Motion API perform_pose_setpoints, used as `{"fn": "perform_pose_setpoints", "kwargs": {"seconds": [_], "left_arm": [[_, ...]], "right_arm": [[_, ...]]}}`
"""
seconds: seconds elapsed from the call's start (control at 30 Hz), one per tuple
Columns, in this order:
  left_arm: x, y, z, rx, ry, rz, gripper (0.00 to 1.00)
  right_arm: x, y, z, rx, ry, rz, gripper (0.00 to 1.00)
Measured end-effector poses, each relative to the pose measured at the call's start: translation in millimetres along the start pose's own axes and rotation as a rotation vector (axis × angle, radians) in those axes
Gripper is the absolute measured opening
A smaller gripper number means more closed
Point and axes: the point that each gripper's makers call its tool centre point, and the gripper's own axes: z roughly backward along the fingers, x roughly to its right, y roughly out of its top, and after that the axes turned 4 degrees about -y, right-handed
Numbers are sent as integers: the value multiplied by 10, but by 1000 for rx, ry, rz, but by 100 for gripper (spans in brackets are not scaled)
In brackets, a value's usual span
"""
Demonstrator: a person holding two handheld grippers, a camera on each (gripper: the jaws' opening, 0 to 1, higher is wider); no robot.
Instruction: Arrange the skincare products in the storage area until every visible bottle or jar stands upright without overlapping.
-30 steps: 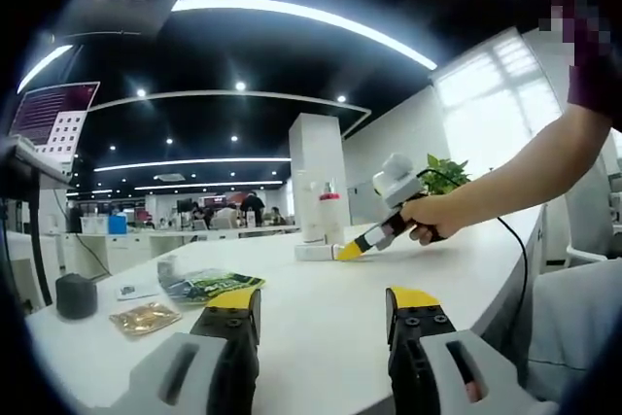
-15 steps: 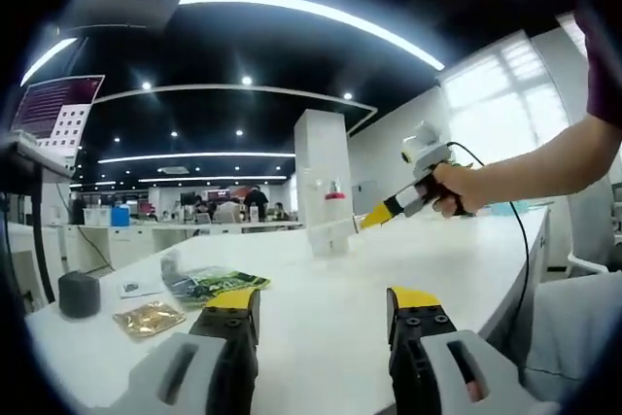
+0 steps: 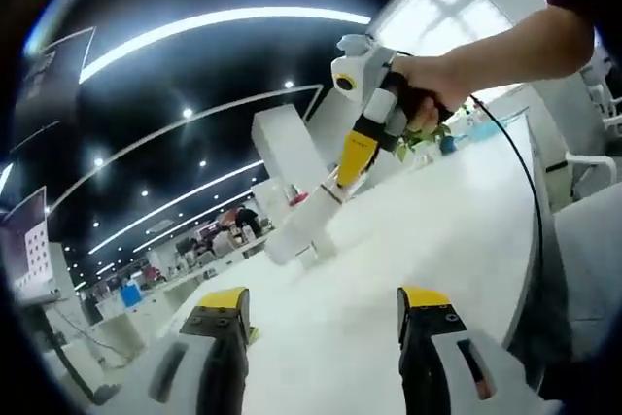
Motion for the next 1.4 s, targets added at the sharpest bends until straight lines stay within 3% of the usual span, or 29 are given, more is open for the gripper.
{"fn": "perform_pose_setpoints", "kwargs": {"seconds": [0.17,0.27,0.33,0.5,0.6,0.8,0.9,0.97,1.0,1.23,1.4], "left_arm": [[-73,205,-43,73,-13,12,64],[-74,238,-80,79,-32,9,59],[-72,234,-107,58,-41,-103,55],[7,263,-114,60,-79,-171,43],[67,300,-98,83,-104,-197,28],[190,296,-96,87,-160,-202,22],[188,299,-87,87,-181,-121,21],[146,335,-75,104,-180,-84,21],[150,351,-69,114,-207,-2,21],[120,408,-17,172,-291,250,20],[43,548,74,267,-371,469,20]], "right_arm": [[-199,-99,9,-84,71,-3,18],[-268,-126,12,-123,95,-12,18],[-333,-124,21,-139,125,-22,18],[-428,-180,19,-200,152,-19,18],[-468,-169,14,-209,172,-38,18],[-438,-81,46,-201,203,-61,18],[-433,-36,46,-182,217,-75,18],[-435,60,48,-114,233,-64,18],[-429,123,58,-64,245,-61,19],[-480,311,84,124,271,65,22],[-630,289,103,187,344,85,37]]}}
